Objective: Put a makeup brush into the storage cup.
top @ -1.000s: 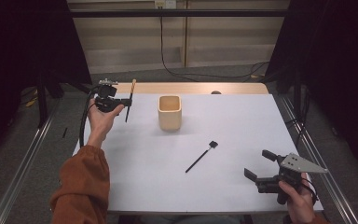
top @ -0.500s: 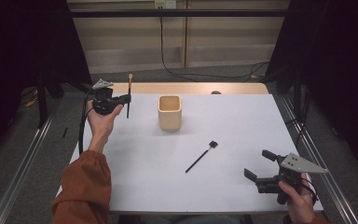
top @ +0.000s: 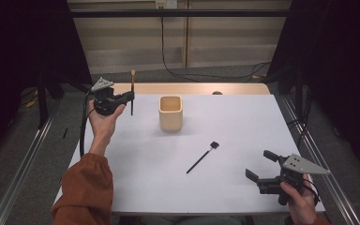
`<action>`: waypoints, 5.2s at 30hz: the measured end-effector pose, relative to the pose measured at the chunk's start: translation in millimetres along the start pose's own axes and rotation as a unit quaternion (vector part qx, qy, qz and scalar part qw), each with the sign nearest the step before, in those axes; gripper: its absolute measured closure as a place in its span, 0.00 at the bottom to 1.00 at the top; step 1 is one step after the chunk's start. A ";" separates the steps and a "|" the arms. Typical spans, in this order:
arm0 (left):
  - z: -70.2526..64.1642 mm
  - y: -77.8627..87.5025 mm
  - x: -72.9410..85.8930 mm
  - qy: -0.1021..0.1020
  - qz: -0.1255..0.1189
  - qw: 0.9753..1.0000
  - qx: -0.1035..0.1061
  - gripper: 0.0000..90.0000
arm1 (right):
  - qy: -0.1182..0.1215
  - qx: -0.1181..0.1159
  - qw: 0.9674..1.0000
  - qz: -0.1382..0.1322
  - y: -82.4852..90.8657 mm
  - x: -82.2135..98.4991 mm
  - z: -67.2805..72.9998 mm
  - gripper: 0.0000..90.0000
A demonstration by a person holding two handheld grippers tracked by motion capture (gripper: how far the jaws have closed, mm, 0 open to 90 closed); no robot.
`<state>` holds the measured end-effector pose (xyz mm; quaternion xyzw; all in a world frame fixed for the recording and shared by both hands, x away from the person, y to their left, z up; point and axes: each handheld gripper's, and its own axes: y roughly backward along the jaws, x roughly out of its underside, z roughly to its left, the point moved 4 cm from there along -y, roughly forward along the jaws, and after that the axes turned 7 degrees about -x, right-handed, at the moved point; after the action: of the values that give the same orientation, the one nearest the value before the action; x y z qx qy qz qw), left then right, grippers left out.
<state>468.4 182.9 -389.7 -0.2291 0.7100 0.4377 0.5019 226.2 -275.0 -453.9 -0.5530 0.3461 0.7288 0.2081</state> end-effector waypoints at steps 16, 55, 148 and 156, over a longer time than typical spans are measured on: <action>-22.0 10.2 -13.8 -0.014 -0.020 0.999 0.035 0.94 | -0.011 0.001 1.000 -0.016 -0.9 -0.6 0.4 0.00; -85.6 -10.0 -54.0 -0.030 -0.031 0.995 0.094 0.94 | -0.016 0.000 1.000 -0.021 -0.3 -0.9 0.9 0.00; -88.4 -80.7 3.1 -0.033 0.025 0.995 0.086 0.94 | -0.017 -0.005 1.000 -0.018 -0.1 0.7 0.8 0.00; -86.6 -82.2 10.9 -0.034 0.031 0.996 0.081 0.94 | -0.018 -0.005 1.000 -0.019 -0.3 0.6 0.8 0.00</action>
<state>482.7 68.3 -422.1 -0.1504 0.7321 0.4018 0.5291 225.7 -274.3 -454.4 -0.5474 0.3288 0.7359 0.2251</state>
